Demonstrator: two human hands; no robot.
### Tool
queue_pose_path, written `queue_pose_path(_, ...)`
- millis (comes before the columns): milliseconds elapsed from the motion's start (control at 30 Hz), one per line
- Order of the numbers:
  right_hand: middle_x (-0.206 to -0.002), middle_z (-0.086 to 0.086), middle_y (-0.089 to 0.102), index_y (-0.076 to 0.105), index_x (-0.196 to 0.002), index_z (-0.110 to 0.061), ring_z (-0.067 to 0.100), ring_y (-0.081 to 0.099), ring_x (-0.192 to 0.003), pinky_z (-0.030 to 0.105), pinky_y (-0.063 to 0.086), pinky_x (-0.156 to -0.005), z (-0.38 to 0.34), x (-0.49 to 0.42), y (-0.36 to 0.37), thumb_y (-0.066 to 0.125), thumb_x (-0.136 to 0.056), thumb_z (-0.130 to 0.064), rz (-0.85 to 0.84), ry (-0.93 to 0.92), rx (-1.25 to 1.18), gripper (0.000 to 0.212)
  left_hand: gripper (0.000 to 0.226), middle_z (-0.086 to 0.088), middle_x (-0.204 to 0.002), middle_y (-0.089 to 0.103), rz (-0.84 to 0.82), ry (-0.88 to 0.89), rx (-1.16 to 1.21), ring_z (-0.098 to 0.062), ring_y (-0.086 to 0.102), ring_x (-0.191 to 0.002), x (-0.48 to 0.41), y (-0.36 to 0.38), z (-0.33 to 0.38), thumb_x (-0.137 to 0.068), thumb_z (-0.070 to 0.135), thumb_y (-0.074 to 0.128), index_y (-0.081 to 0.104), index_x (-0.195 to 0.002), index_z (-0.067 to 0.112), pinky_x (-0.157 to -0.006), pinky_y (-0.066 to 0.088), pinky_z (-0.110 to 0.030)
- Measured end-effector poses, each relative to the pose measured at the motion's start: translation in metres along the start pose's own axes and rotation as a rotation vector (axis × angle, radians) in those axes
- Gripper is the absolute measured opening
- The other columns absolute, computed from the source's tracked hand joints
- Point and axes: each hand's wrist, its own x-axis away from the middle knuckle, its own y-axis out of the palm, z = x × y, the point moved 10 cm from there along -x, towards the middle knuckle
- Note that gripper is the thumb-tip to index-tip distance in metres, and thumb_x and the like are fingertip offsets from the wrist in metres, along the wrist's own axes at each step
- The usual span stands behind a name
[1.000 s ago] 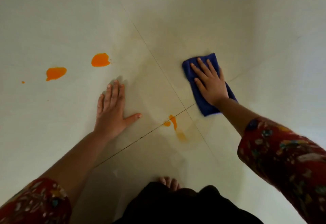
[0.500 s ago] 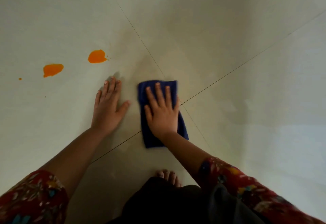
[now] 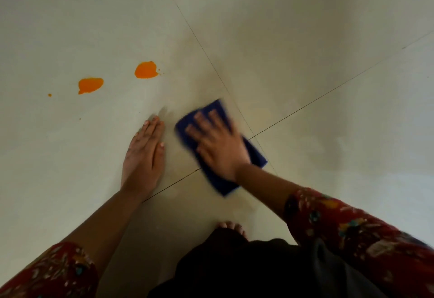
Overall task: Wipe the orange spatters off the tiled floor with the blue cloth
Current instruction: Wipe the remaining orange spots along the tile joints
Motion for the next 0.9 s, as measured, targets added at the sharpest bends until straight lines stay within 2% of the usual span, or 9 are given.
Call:
queue_pose_path(67,-0.162,-0.006,0.016,0.025,-0.152,-0.037,0.027,0.002,-0.151,0.058,0.006,-0.118,-0.056,0.047,0.018,0.031,-0.102,-0.043,-0.121,-0.442,0.049,0.051,0.052,-0.004,-0.157,0.026,0.0,-0.004,0.005,-0.014,0.021,-0.146,0.0,-0.003,-0.001,-0.101,0.029,0.026,0.032,-0.149,0.01,-0.119,0.022,-0.038)
queue_pose_path(133,-0.161,-0.009,0.02,0.031,-0.15,-0.038,0.023,0.004,-0.151,0.056,0.006,-0.119,-0.048,0.083,0.017,0.034,-0.103,-0.044,-0.164,-0.678,0.049,0.047,0.052,-0.004,-0.157,0.026,-0.017,0.0,-0.009,-0.014,0.021,-0.146,0.003,-0.004,-0.003,-0.101,0.029,0.028,0.031,-0.149,0.011,-0.119,0.022,-0.038)
queue_pose_path(200,-0.159,-0.009,0.024,0.035,-0.148,-0.038,0.023,0.01,-0.15,0.057,0.012,-0.118,-0.002,0.076,0.009,0.033,-0.102,-0.045,-0.133,-0.603,0.068,0.046,0.052,-0.003,-0.158,0.025,-0.024,0.007,-0.023,-0.014,0.021,-0.146,0.006,-0.003,-0.002,-0.1,0.029,0.028,0.031,-0.149,0.012,-0.119,0.022,-0.039)
queue_pose_path(300,-0.162,-0.007,0.014,0.022,-0.152,-0.038,0.025,0.006,-0.151,0.057,0.012,-0.117,0.059,0.035,-0.007,0.024,-0.102,-0.046,-0.096,-0.265,0.099,0.051,0.051,-0.002,-0.157,0.026,-0.006,-0.007,-0.039,-0.014,0.022,-0.146,0.008,-0.002,-0.004,-0.1,0.028,0.028,0.033,-0.148,0.013,-0.12,0.02,-0.036)
queue_pose_path(433,-0.161,-0.002,0.02,0.025,-0.152,-0.038,0.032,0.013,-0.149,0.059,0.014,-0.115,0.02,-0.003,-0.013,0.025,-0.101,-0.046,0.048,0.053,0.013,0.052,0.049,-0.001,-0.156,0.03,0.029,-0.036,-0.006,-0.013,0.025,-0.145,0.007,-0.003,-0.007,-0.101,0.027,0.028,0.036,-0.147,0.013,-0.119,0.02,-0.032)
queue_pose_path(533,-0.162,-0.003,0.016,0.023,-0.152,-0.038,0.03,0.004,-0.15,0.058,0.007,-0.118,-0.071,0.032,0.018,0.03,-0.101,-0.045,-0.066,-0.335,0.048,0.051,0.048,-0.003,-0.153,0.035,0.044,-0.007,0.012,-0.014,0.029,-0.143,0.007,-0.009,-0.005,-0.101,0.026,0.029,0.04,-0.145,0.012,-0.118,0.024,-0.034)
queue_pose_path(633,-0.16,-0.008,0.021,0.03,-0.15,-0.038,0.023,0.008,-0.151,0.053,0.006,-0.12,-0.06,0.085,0.02,0.031,-0.103,-0.043,-0.118,-0.534,0.017,0.047,0.046,-0.005,-0.149,0.043,0.055,0.015,0.033,-0.018,0.035,-0.14,0.003,-0.014,0.001,-0.1,0.026,0.032,0.044,-0.142,0.011,-0.116,0.029,-0.036)
queue_pose_path(767,-0.16,-0.005,0.021,0.027,-0.15,-0.038,0.025,0.014,-0.15,0.058,0.016,-0.116,0.069,0.078,-0.001,0.025,-0.102,-0.046,-0.069,-0.189,0.066,0.049,0.047,-0.004,-0.147,0.045,0.038,0.063,0.052,-0.019,0.035,-0.14,-0.001,-0.007,0.019,-0.099,0.027,0.034,0.045,-0.141,0.011,-0.114,0.031,-0.037)
queue_pose_path(900,-0.163,-0.006,0.011,0.016,-0.152,-0.042,0.025,0.005,-0.151,0.057,0.01,-0.118,0.124,0.033,-0.025,0.017,-0.1,-0.049,0.059,0.392,0.001,0.052,0.047,-0.005,-0.146,0.046,0.068,0.05,0.065,-0.02,0.036,-0.139,-0.003,0.002,0.026,-0.098,0.028,0.035,0.047,-0.14,0.01,-0.114,0.029,-0.034)
